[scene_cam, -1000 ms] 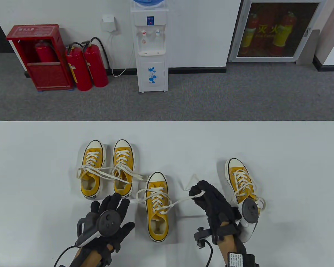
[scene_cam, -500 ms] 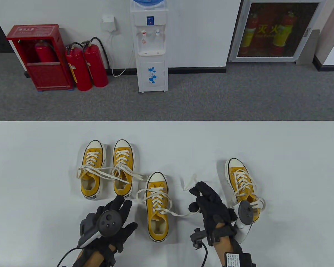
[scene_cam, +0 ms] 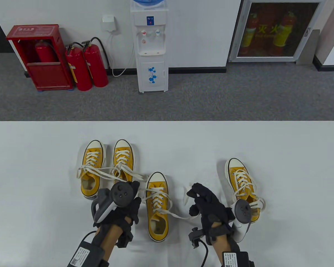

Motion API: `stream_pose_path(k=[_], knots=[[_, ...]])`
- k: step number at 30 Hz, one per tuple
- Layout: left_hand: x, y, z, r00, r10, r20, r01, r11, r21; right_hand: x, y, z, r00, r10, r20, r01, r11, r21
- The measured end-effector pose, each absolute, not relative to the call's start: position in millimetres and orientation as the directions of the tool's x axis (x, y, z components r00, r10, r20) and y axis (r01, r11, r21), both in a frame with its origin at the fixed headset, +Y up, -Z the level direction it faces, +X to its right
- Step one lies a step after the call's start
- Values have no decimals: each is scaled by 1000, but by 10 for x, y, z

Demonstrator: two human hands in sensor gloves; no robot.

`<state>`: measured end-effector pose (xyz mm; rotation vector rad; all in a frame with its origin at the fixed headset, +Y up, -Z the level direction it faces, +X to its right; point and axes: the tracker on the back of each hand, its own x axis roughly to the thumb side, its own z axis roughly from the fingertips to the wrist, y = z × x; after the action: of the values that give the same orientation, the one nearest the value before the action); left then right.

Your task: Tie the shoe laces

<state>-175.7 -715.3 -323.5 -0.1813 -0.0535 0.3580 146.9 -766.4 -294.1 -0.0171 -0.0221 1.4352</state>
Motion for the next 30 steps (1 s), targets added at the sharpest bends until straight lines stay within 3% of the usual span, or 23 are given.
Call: stream_pose_path(k=[10,22,30], knots=[[-1586,-7331,-3477,943,329,-48,-330,908,-260,1460,-7662,-2950,128,992,-2,-992,128,-15],[-1574,-7441,-3507,945,305,-117,-324,925,-197,1445,-7665,-2963,119,993,0,-993,119,-3],[-1834,-7131,-3408,838,539,-88,-544,838,-50,1428,-7665,-2978,105,994,5,-994,105,-4]])
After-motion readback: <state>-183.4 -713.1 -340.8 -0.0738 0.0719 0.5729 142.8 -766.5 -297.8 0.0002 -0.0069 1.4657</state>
